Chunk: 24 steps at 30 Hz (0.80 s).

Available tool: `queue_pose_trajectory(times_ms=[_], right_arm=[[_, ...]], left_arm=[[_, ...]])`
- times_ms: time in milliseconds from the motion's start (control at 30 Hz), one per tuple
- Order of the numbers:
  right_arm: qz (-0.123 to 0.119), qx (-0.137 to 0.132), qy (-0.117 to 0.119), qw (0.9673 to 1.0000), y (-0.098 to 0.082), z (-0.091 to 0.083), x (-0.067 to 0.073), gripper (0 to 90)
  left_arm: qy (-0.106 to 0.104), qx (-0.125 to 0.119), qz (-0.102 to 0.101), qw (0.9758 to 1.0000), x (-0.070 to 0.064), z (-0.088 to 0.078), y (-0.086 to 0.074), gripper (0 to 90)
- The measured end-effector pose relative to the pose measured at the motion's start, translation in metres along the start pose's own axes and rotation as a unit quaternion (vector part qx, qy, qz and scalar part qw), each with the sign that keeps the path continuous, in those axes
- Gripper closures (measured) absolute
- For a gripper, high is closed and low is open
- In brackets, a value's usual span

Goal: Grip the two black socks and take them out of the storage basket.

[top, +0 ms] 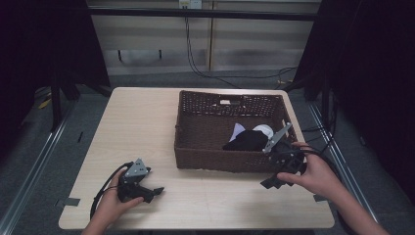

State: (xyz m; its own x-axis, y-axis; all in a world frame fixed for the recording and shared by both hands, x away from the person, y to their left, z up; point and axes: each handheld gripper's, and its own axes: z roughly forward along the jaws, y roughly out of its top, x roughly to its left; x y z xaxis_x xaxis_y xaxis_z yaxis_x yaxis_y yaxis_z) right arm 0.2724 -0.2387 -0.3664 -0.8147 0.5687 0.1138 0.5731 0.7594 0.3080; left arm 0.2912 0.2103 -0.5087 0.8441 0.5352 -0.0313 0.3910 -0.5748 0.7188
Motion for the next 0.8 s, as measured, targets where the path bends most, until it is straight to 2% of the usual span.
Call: queue_pose_trajectory(times_ms=[133,333,433,500,700,800], right_arm=[[0.000,0.006,-0.004,1.0000,0.006,-0.011,-0.004,18.3],[0.004,-0.008,-0.001,1.0000,0.017,-0.023,-0.010,17.7],[0.007,-0.016,-0.009,0.9998,0.024,-0.027,-0.015,17.9],[0.014,-0.019,-0.007,0.9997,0.029,-0.028,-0.018,18.1],[0.027,-0.018,-0.024,0.9992,0.044,-0.024,-0.036,18.4],[0.045,-0.020,-0.029,0.9983,0.051,-0.021,-0.046,19.1]], left_arm=[[0.000,0.001,0.001,1.0000,0.000,0.000,0.000,10.3],[0.000,-0.002,-0.001,1.0000,0.000,0.000,0.000,10.2],[0.000,-0.001,0.000,1.0000,0.000,0.000,0.000,10.1],[0.001,-0.001,0.000,1.0000,0.000,0.000,0.000,10.1],[0.000,-0.001,0.000,1.0000,0.000,0.000,0.000,10.1],[0.000,-0.001,0.001,1.0000,0.000,0.000,0.000,10.0]])
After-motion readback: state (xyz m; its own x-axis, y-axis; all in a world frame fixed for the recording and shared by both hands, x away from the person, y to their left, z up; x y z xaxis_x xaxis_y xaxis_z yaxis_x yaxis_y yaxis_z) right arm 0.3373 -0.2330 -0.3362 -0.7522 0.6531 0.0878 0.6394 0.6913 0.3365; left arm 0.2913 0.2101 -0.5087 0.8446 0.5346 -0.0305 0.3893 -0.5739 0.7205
